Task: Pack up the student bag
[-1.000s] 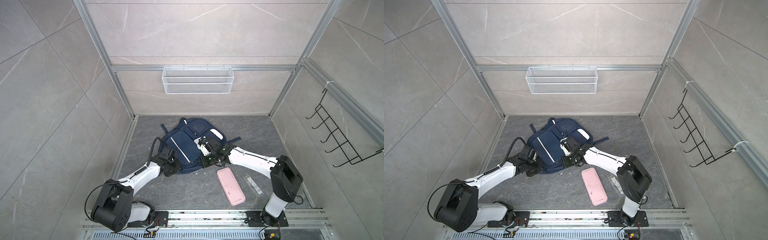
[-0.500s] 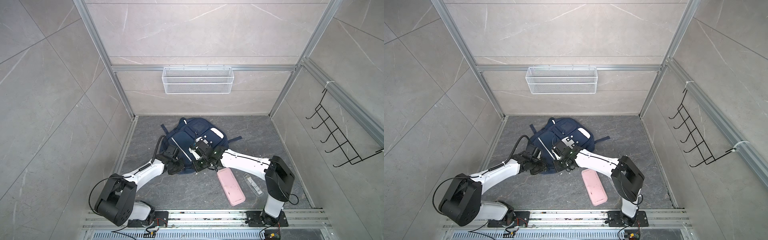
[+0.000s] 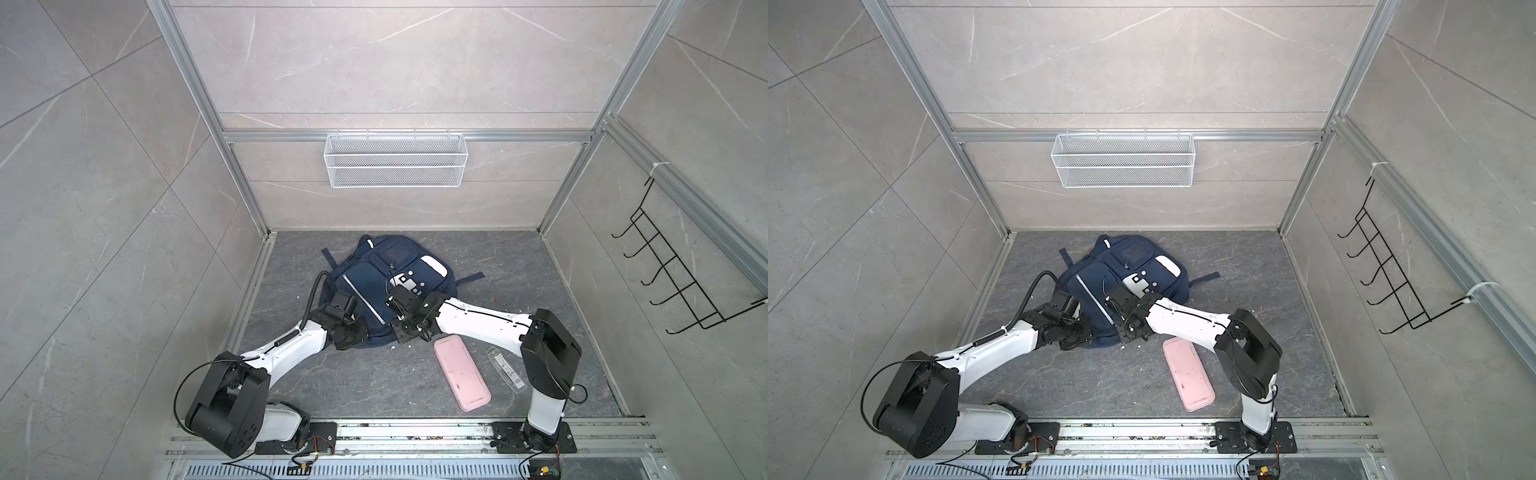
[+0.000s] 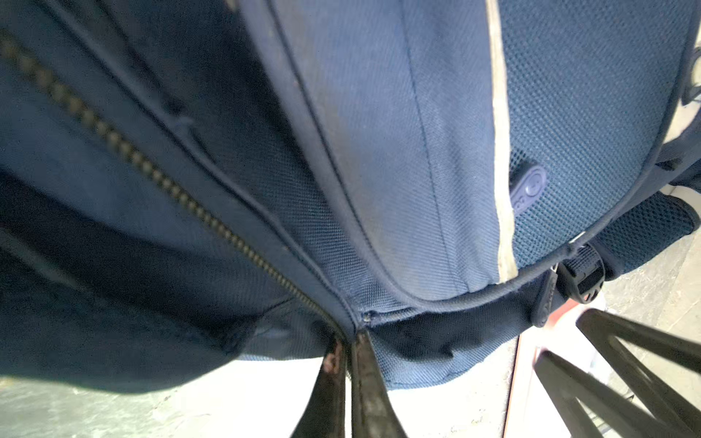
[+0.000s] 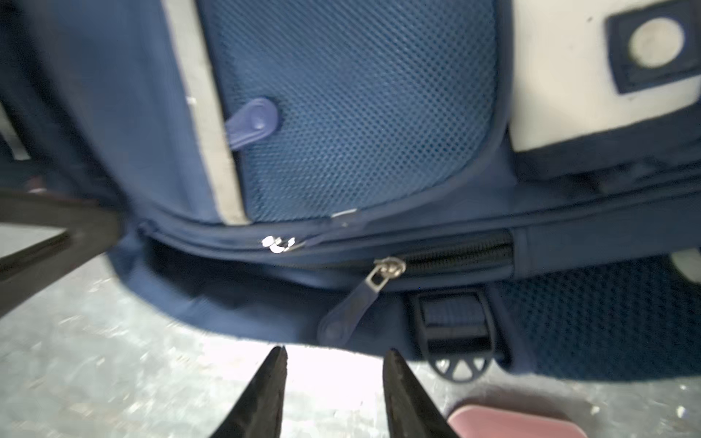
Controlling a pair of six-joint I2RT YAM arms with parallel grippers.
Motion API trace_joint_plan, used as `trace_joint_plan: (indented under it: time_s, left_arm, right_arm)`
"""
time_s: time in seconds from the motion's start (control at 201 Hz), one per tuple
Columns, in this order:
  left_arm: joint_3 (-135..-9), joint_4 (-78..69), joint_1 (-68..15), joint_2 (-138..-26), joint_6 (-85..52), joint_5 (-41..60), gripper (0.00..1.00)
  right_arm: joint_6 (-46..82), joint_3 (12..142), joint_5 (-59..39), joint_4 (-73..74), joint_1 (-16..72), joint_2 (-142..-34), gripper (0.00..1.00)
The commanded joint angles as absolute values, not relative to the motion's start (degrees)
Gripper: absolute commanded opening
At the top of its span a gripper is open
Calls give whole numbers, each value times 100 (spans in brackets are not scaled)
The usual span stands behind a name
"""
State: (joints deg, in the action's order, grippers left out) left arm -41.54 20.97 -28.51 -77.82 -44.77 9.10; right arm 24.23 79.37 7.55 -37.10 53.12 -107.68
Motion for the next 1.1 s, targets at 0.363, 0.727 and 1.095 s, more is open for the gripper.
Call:
trace_joint_plan:
  time_s: [0.363,0.727,1.095]
  left_arm:
    - [-3979,2079,-2874,-7698,-4549,910,7]
    - [-3999,2063,-2872,-7754,-4540,896,7]
    - [-4078,2041,-2873,-7857,-4524,905,7]
  right_arm:
    - [2514,8484,1259,-4069,5317,-11311,41]
    - [2496,8558,1353,-4191,5335,-11416,20]
    - [2602,8182,1576,-4237,5382,-10751,7]
